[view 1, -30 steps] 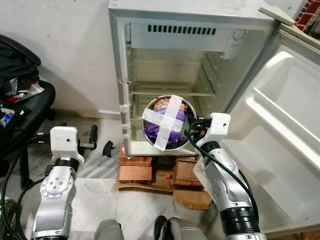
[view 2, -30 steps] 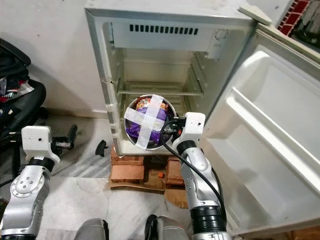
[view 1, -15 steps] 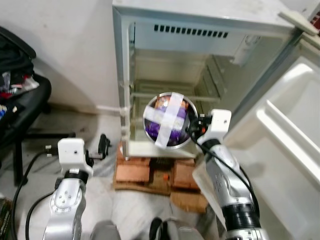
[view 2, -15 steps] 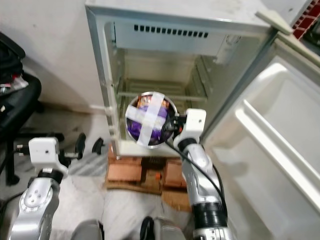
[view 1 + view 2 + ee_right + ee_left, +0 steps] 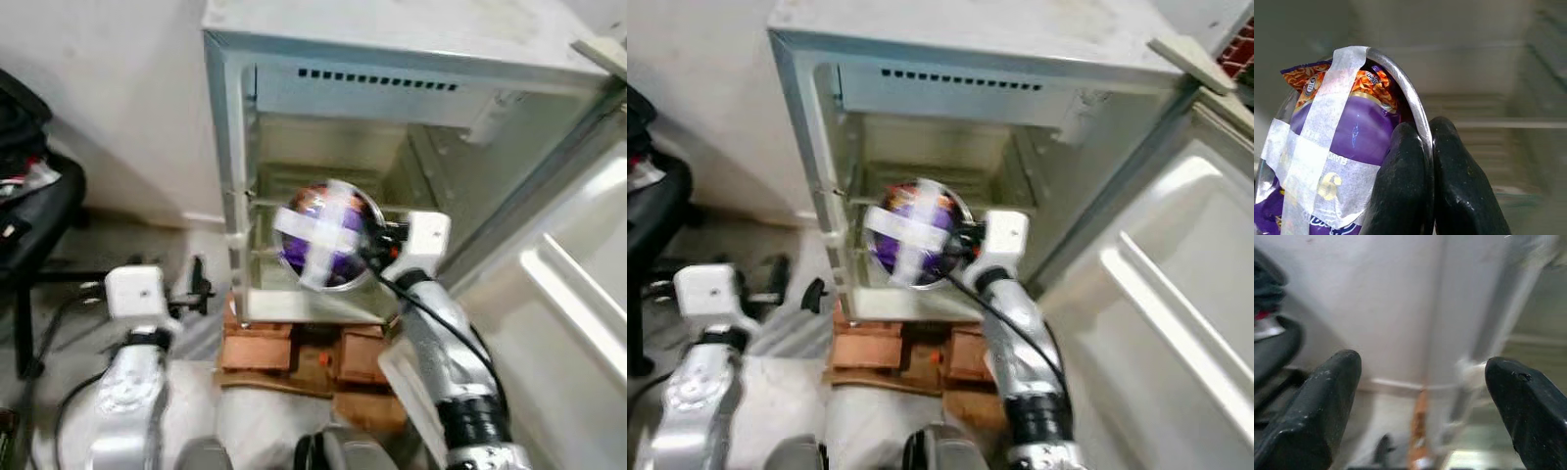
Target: Restocking fridge
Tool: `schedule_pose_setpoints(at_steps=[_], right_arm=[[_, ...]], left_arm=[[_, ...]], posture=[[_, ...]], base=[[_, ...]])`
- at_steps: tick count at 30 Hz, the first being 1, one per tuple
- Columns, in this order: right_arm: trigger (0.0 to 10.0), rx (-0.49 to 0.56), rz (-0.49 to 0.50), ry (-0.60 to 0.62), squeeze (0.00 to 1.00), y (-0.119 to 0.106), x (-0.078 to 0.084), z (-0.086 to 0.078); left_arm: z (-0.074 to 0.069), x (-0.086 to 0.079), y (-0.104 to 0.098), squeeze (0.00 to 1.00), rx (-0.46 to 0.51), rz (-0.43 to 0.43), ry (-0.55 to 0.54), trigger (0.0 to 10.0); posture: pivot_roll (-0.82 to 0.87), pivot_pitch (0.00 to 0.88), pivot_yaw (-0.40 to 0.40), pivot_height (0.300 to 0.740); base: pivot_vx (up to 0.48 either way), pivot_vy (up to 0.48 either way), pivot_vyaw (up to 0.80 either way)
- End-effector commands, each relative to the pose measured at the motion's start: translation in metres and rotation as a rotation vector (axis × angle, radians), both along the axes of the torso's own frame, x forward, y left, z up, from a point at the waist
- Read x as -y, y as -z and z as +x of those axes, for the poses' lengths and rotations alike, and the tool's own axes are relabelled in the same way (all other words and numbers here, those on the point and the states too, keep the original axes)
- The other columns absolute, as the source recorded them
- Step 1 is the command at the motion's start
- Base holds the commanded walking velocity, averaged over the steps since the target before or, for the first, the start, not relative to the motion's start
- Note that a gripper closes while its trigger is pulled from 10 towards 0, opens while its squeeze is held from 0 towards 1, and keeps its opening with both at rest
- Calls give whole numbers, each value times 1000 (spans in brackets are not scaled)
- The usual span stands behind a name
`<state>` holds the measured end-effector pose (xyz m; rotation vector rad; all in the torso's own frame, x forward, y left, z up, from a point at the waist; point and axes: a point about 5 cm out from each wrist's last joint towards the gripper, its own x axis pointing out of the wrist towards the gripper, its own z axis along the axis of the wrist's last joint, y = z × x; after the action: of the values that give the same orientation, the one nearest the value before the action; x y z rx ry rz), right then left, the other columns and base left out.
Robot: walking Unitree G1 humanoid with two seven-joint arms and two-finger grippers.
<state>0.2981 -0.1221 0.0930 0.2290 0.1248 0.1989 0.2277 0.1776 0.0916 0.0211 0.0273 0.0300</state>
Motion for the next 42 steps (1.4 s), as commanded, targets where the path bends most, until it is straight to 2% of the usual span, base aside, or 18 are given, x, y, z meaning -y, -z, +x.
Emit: schedule_pose_setpoints(at_steps=[1,24,27,32,37,42], right_arm=[[10000,48,18,-19,0,-11,-7,3],[10000,27,37,-13,0,-6,-6,5],[10000,12,80,-8,0,-6,-11,8],[10000,35,77,-19,0,-12,-17,20],[10000,40,81,16,0,-14,-9,28],[10000,35,83,46,0,-11,-1,24]], left_arm=[[-4,-7,1,0,-16,19,-17,10000],[-10,-8,3,0,-47,34,-42,10000],[-13,-8,2,0,-50,39,-42,10000],[-19,-8,-1,0,-56,52,-48,10000],[-28,-18,-2,0,-80,57,-77,10000],[-28,-17,-2,0,-89,52,-66,10000]], posture=[[85,146,-155,740],[99,172,-153,740],[108,185,-152,740],[137,215,-155,740],[145,239,-150,740],[135,234,-143,740]], base=[[0,0,0],[60,0,0],[0,0,0],[0,0,0],[0,0,0],[0,226,0]])
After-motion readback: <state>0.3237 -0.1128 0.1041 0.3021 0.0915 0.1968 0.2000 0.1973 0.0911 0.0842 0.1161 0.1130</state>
